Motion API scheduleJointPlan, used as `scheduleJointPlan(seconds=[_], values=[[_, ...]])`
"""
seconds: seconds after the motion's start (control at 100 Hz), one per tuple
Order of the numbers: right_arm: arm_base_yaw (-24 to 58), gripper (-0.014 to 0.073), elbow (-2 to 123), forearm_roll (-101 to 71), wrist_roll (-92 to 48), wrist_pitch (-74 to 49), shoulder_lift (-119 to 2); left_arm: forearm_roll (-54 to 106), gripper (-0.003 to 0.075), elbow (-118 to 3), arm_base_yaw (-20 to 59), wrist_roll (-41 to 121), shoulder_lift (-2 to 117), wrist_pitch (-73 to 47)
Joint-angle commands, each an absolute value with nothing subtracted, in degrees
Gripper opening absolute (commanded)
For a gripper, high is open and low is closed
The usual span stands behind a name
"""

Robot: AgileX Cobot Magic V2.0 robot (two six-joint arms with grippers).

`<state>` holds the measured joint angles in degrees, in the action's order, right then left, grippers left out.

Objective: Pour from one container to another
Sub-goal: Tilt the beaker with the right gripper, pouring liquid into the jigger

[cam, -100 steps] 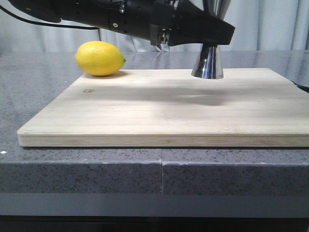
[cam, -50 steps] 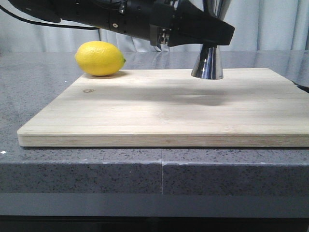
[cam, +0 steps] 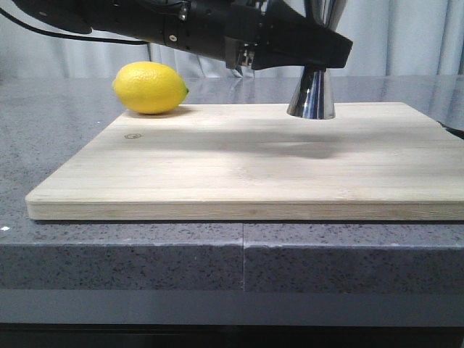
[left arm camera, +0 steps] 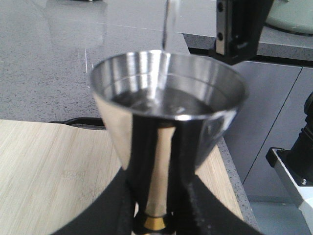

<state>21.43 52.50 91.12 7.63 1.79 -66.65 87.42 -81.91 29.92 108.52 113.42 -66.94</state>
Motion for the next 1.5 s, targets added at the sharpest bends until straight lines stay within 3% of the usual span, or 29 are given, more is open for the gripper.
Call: scheduleJointPlan(seconds=[0.0, 0.9, 1.3, 1.49], values=[[21.47, 0.0271, 54.65, 91.94, 7.34, 1.67, -64.94, 91.72, -0.0021, -83.72, 30.35, 108.09, 109.62, -73.26], [21.47, 0.0271, 54.65, 94.90, 9.84, 1.77, -64.94, 91.72, -0.0021, -83.72, 30.35, 108.09, 109.62, -73.26], [21.47, 0.0272, 54.65, 94.53, 31.93, 0.93, -64.94, 91.72, -0.0021, -83.72, 30.35, 108.09, 109.62, -73.26], [21.27, 0.0272, 54.65, 94.44, 49.97, -4.47, -64.94, 91.72, -0.0021, -83.72, 30.35, 108.09, 109.62, -73.26]])
